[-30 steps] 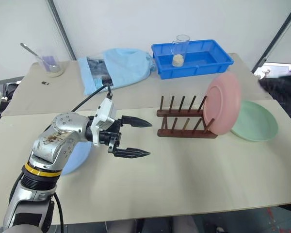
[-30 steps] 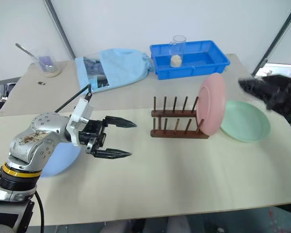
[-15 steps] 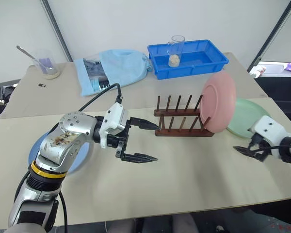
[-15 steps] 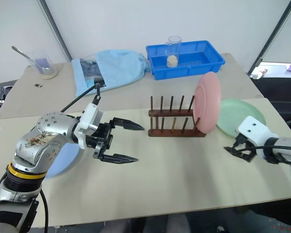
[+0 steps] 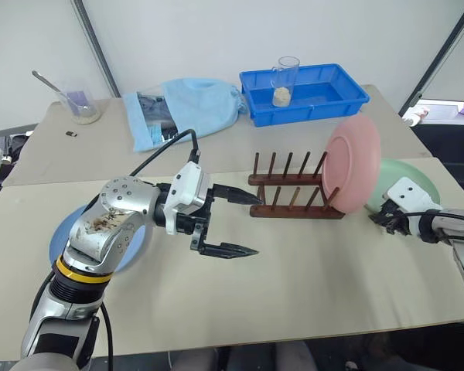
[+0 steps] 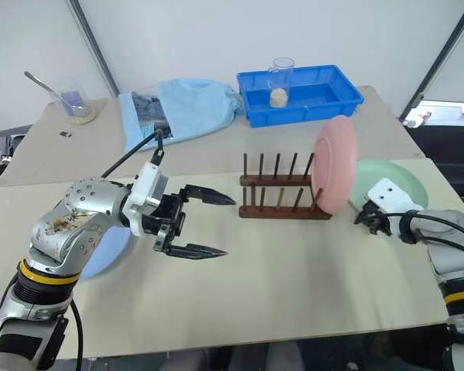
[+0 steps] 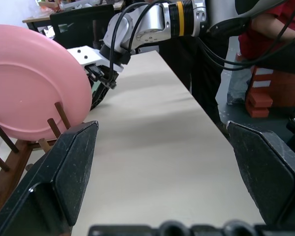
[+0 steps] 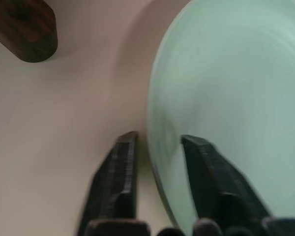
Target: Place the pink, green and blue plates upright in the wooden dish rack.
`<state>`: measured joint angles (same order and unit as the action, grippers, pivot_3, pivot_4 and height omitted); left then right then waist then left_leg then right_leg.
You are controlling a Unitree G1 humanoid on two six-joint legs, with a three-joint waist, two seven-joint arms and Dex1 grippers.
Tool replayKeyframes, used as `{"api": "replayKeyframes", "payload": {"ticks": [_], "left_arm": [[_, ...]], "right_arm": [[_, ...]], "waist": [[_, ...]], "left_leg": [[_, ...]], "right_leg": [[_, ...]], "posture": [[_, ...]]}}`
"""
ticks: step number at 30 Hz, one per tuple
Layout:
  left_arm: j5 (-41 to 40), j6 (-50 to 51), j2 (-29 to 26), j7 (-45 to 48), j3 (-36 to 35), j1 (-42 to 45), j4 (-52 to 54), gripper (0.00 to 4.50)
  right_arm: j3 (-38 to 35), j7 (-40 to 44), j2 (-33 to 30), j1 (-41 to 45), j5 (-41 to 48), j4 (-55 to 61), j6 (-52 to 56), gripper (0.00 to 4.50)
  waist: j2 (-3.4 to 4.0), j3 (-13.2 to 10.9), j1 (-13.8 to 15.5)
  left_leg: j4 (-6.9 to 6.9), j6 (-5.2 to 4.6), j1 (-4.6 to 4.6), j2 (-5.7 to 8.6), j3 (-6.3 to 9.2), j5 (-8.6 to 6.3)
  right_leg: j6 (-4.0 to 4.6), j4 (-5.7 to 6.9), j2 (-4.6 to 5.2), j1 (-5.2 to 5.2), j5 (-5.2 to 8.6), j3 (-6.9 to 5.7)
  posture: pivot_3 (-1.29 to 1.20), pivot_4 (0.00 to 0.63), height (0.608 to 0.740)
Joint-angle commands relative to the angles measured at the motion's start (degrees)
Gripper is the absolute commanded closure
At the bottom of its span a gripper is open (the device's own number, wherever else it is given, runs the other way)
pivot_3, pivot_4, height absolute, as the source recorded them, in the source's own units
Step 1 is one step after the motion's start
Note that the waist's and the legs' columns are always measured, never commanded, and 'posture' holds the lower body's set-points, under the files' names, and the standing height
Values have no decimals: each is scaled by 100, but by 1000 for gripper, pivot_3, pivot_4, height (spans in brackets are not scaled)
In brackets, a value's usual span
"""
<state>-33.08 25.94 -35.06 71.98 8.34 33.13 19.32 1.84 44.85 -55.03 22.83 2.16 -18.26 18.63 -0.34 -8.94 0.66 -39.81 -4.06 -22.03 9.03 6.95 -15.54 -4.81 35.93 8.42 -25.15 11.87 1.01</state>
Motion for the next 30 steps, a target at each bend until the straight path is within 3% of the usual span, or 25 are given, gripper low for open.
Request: {"api": "replayKeyframes", "payload": {"ticks": [1, 2, 10, 14, 18, 21, 25, 30], "left_arm": [[6, -112, -12, -18, -50, 37, 58, 0], [13, -117, -9, -21, -56, 31, 54, 0], [-2, -68, -65, -157, -232, -58, -21, 0], [-120, 136, -209, -282, -460, -138, -96, 0], [-204, 285, -321, -374, -647, -156, -217, 0], [-205, 260, -381, -392, -785, -176, -332, 0], [-224, 288, -397, -443, -904, -180, -471, 0], [-147, 134, -441, -413, -957, -292, -500, 0]], "right_arm": [[-119, -24, -38, 64, -105, 110, 56, 4226], [-163, -36, -36, 39, -102, 181, 100, 4482], [-1785, -357, -461, -980, 111, 2164, 1033, 4482], [-2922, -387, -515, -554, 620, 3363, 946, 4482], [-3018, -374, -344, 476, 1686, 4132, 1626, 4482], [-2830, -624, 46, 1409, 2546, 4430, 2133, 4482], [-2872, -1361, 1104, 2287, 4302, 4695, 3184, 4482], [-3022, -2903, 2340, 2283, 6396, 4799, 3816, 4482]], "waist": [[0, 0, 0], [0, 1, 1], [4, 2, 59], [22, 2, -7], [22, 2, -39], [14, -1, -37], [7, -3, -9], [7, -3, 11]], "left_leg": [[0, 0, 0, 0, 0, 0], [-1, 0, 2, 0, 0, 0], [-1, 0, -10, 2, 7, 0], [-1, 3, -9, 2, 4, 1], [7, 7, 2, -11, 2, 3], [5, 6, 2, -17, 4, 2], [1, 0, -6, -10, 4, 0], [3, -1, -13, -7, 20, -1]], "right_leg": [[0, 0, 0, 0, 0, 0], [0, 1, 0, 2, 0, 0], [0, 5, 0, -9, 0, -2], [0, 6, 0, -11, 0, 2], [3, 8, -6, -8, -1, 3], [8, -1, -11, 0, -4, -3], [8, -6, -3, -4, -8, -3], [11, -4, -2, -9, -10, -15]], "posture": [[0, 150, 740], [0, 150, 740], [0, 150, 740], [0, 150, 740], [0, 150, 740], [0, 150, 740], [0, 150, 740], [0, 150, 740]]}}
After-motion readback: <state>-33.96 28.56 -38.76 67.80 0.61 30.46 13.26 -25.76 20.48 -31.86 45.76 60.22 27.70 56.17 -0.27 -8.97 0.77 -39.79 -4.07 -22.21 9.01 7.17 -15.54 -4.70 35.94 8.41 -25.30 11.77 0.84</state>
